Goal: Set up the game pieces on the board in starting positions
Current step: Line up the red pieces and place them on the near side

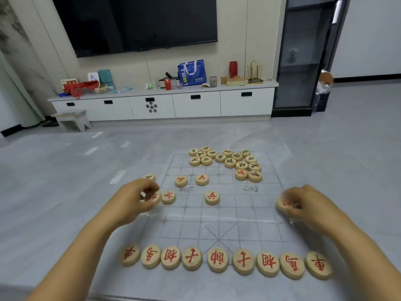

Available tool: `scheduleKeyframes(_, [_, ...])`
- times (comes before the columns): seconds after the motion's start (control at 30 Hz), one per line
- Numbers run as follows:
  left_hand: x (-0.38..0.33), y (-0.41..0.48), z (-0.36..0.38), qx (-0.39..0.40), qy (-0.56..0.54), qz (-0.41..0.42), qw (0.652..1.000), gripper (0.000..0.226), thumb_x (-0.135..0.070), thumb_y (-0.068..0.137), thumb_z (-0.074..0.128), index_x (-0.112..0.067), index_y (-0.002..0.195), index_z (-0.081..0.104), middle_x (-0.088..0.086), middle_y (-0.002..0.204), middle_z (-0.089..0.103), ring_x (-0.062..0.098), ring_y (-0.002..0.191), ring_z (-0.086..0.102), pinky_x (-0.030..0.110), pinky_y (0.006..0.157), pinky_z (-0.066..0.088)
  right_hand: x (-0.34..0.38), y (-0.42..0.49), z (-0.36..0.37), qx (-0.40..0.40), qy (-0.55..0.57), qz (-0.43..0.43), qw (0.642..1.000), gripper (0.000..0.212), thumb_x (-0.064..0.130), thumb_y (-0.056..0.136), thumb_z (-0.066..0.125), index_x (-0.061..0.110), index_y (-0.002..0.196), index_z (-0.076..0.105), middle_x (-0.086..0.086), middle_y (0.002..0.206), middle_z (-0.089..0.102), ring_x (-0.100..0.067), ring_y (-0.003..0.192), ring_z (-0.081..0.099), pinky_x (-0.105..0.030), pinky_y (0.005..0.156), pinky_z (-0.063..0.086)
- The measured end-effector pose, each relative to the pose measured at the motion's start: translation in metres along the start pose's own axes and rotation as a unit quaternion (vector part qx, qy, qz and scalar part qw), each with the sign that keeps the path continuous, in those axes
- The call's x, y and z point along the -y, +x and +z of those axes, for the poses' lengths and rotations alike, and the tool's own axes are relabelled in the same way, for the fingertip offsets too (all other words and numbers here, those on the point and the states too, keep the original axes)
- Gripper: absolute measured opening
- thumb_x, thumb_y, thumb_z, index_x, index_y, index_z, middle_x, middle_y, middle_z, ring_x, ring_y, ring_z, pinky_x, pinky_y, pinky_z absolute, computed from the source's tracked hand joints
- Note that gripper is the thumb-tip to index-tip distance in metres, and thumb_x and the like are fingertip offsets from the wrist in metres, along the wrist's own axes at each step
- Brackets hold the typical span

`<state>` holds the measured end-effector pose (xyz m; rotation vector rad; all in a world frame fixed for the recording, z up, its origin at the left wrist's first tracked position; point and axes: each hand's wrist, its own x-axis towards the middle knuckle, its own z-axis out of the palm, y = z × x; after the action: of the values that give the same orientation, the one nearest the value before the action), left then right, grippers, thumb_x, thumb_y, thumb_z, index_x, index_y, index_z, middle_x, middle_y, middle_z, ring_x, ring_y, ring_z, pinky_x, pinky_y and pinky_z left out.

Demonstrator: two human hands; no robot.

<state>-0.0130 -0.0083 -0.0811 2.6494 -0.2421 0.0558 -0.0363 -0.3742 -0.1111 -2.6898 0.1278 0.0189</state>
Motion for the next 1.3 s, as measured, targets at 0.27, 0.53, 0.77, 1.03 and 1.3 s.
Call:
scheduleKeyframes(0.27, [0.026, -0.020, 0.028, 0.009, -0.014, -0.048, 0.999, 0.027, -0.020, 0.079, 0.069, -0.033, 0.101, 0.058, -0.012, 0.105, 0.059, 0.006, 0.096, 0.054, 0.019, 0.083, 0.039, -0.005, -0.027, 0.002, 0.006, 0.052, -0.039, 0.998, 0.028, 0.028, 0.084, 0.064, 0.025, 0.110, 0.055, 0.008, 0.103, 0.051, -0.003, 0.084, 0.052, -0.017, 0.071, 0.038])
scheduleKeyframes(0.53, [0.036, -0.025, 0.021, -0.016, -0.063, -0.063, 0.996, 0.045, -0.018, 0.077, 0.072, -0.034, 0.114, 0.054, -0.014, 0.101, 0.061, 0.008, 0.098, 0.057, 0.021, 0.087, 0.040, 0.004, -0.030, 0.013, 0.031, 0.025, -0.065, 0.997, 0.029, 0.028, 0.084, 0.063, 0.031, 0.110, 0.052, 0.017, 0.098, 0.047, 0.001, 0.085, 0.051, -0.014, 0.065, 0.041])
scheduleKeyframes(0.77, [0.013, -0.023, 0.036, 0.039, -0.053, -0.011, 0.998, 0.053, -0.019, 0.080, 0.069, -0.036, 0.126, 0.048, -0.019, 0.110, 0.059, 0.006, 0.107, 0.054, 0.025, 0.096, 0.043, 0.008, -0.024, 0.018, 0.070, 0.007, -0.070, 0.995, 0.031, 0.030, 0.081, 0.066, 0.035, 0.107, 0.050, 0.017, 0.102, 0.046, 0.000, 0.088, 0.051, -0.017, 0.071, 0.042])
scheduleKeyframes(1.03, [0.019, -0.020, 0.031, 0.053, -0.021, -0.034, 0.998, 0.055, -0.027, 0.076, 0.073, -0.029, 0.126, 0.050, -0.013, 0.111, 0.053, 0.007, 0.105, 0.051, 0.022, 0.093, 0.042, 0.010, -0.024, 0.015, 0.089, 0.032, -0.050, 0.994, 0.050, 0.034, 0.077, 0.070, 0.037, 0.117, 0.041, 0.018, 0.101, 0.044, -0.001, 0.090, 0.050, -0.018, 0.071, 0.042])
scheduleKeyframes(1.3, [0.017, -0.016, 0.033, 0.081, 0.000, -0.021, 0.997, 0.049, -0.023, 0.079, 0.071, -0.028, 0.125, 0.054, -0.010, 0.109, 0.051, 0.010, 0.102, 0.051, 0.025, 0.093, 0.042, 0.005, -0.025, 0.014, 0.071, 0.034, -0.043, 0.996, 0.049, 0.034, 0.079, 0.069, 0.030, 0.123, 0.048, 0.019, 0.099, 0.045, 0.002, 0.088, 0.050, -0.016, 0.071, 0.041])
